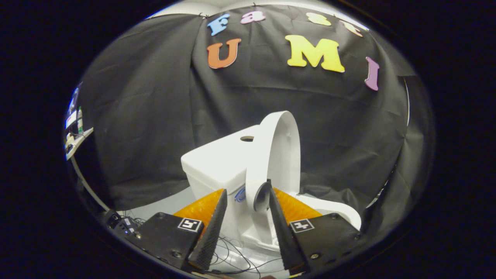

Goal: Open the toilet lid.

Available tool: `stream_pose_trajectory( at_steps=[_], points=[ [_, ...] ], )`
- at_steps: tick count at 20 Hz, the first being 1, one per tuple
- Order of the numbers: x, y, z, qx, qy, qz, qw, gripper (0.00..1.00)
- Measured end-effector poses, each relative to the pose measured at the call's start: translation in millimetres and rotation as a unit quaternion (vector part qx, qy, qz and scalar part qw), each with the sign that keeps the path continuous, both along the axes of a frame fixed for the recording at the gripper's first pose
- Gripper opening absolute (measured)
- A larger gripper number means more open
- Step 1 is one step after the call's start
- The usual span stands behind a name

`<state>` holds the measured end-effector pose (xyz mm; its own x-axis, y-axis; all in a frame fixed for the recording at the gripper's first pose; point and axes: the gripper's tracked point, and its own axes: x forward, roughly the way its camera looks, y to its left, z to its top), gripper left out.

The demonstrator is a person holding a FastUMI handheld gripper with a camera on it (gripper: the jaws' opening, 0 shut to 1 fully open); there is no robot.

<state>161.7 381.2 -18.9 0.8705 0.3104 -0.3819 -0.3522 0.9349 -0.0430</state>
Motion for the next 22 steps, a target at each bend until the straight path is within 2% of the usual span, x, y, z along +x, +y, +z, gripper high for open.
stream_pose_trajectory(
  at_steps=[2, 7, 11, 16, 20, 22],
  points=[
    [-3, -7, 5, 0.01, -0.009, -0.006, 1.0, 0.82],
    [-11, -37, 6, 0.037, -0.013, -0.017, 0.999, 0.83],
    [-14, -79, 1, 0.04, -0.015, -0.052, 0.998, 0.83],
    [-25, -116, 17, 0.027, -0.053, -0.069, 0.996, 0.83],
    [-39, -152, 19, 0.027, -0.068, -0.082, 0.994, 0.99],
    [-47, -171, 17, 0.028, -0.072, -0.088, 0.993, 0.99]
  ],
)
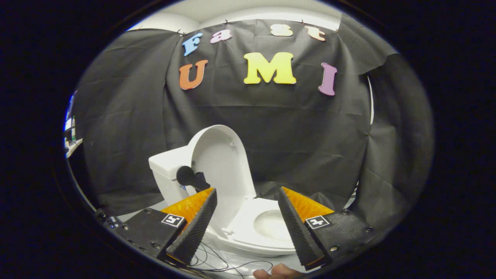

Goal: Open the toilet lid.

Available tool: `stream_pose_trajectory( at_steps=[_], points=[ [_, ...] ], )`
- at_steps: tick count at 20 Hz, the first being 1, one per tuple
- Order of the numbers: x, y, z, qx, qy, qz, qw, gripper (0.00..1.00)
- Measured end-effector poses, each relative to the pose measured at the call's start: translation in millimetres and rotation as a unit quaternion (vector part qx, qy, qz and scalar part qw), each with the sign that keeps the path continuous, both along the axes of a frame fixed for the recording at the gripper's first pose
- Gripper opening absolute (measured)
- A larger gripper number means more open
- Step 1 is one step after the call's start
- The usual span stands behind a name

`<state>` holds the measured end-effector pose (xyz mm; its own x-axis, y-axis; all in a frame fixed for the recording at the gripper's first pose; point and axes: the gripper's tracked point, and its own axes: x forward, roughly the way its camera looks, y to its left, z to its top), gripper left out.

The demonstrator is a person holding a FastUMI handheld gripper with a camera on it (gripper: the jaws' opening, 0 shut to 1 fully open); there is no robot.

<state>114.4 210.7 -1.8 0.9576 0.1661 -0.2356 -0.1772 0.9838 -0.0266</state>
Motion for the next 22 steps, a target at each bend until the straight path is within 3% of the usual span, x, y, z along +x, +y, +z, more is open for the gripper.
stream_pose_trajectory(
  at_steps=[4, 13, 22],
  points=[
    [-17, -47, -2, 0.013, -0.009, -0.026, 1.0, 0.99],
    [-65, -108, -10, -0.002, -0.036, -0.016, 0.999, 1.0],
    [-113, -174, 0, 0.037, -0.086, -0.044, 0.995, 1.0]
  ],
)
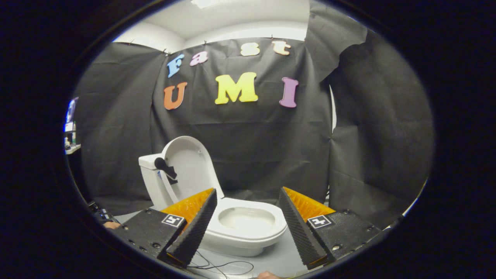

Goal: Open the toilet lid.

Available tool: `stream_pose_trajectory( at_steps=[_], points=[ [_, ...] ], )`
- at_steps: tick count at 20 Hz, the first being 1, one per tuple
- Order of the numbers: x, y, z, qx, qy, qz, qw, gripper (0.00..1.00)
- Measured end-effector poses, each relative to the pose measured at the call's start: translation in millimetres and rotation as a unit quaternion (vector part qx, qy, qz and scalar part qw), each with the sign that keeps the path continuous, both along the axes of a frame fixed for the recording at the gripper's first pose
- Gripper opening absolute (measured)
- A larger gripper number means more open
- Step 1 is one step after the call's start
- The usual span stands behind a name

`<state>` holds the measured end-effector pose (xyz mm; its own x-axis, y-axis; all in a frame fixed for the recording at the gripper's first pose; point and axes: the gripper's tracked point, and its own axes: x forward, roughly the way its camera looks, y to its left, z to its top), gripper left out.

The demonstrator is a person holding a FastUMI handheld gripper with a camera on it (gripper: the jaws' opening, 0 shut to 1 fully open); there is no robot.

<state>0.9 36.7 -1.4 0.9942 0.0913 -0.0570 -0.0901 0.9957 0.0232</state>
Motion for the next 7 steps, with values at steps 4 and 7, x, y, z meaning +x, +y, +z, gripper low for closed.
stream_pose_trajectory(
  at_steps=[4, 7],
  points=[
    [-12, -24, -2, -0.012, -0.019, -0.016, 1.0, 1.0],
    [-13, -26, 4, 0.024, -0.03, -0.015, 0.999, 1.0]
  ],
)
